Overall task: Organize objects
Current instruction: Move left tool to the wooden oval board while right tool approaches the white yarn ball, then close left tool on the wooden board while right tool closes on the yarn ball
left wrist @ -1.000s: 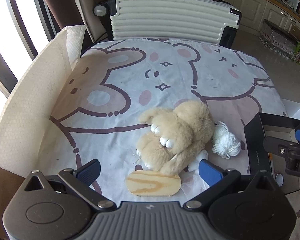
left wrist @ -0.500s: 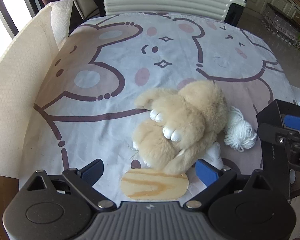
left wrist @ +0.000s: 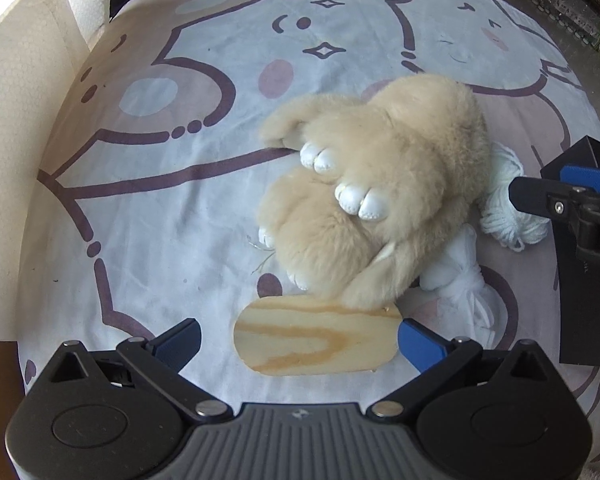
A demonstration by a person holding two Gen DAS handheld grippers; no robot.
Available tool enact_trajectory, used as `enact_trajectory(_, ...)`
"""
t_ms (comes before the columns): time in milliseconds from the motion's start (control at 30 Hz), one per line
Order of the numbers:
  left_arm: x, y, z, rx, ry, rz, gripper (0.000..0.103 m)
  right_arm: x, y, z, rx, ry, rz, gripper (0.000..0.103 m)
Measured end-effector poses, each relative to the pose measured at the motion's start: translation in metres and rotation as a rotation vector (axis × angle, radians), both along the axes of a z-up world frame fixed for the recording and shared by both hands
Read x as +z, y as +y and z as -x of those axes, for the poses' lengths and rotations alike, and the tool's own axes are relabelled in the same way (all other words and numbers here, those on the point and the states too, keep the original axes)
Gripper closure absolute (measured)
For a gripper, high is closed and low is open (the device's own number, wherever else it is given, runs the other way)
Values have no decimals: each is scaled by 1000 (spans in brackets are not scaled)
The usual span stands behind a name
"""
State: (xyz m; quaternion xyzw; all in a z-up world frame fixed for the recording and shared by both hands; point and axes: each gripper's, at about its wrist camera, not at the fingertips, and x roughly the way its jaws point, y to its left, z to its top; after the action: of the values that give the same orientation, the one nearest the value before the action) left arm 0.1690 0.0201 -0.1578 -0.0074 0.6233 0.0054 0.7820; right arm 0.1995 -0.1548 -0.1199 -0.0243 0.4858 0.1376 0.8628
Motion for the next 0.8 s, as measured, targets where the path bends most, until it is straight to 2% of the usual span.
enact_trajectory(267,-11,-3,-6,8,38,36,0,-11,6,-6,44,23,24,43)
enact_trajectory(467,-16,-3,-10,10,46,24,0,-20,9,-10,63,36,43,44)
enact_trajectory(667,-18,-5,-12,-28,51,18,0,-26,12,-12,82,32,58,45)
enact_trajectory(733,-18,-4,-12,-32,54,27,2,-28,12,-13,83,29,63,45)
enact_trajectory(800,-18,-4,-13,-42,57,47,9,-28,13,-14,84,23,78,47)
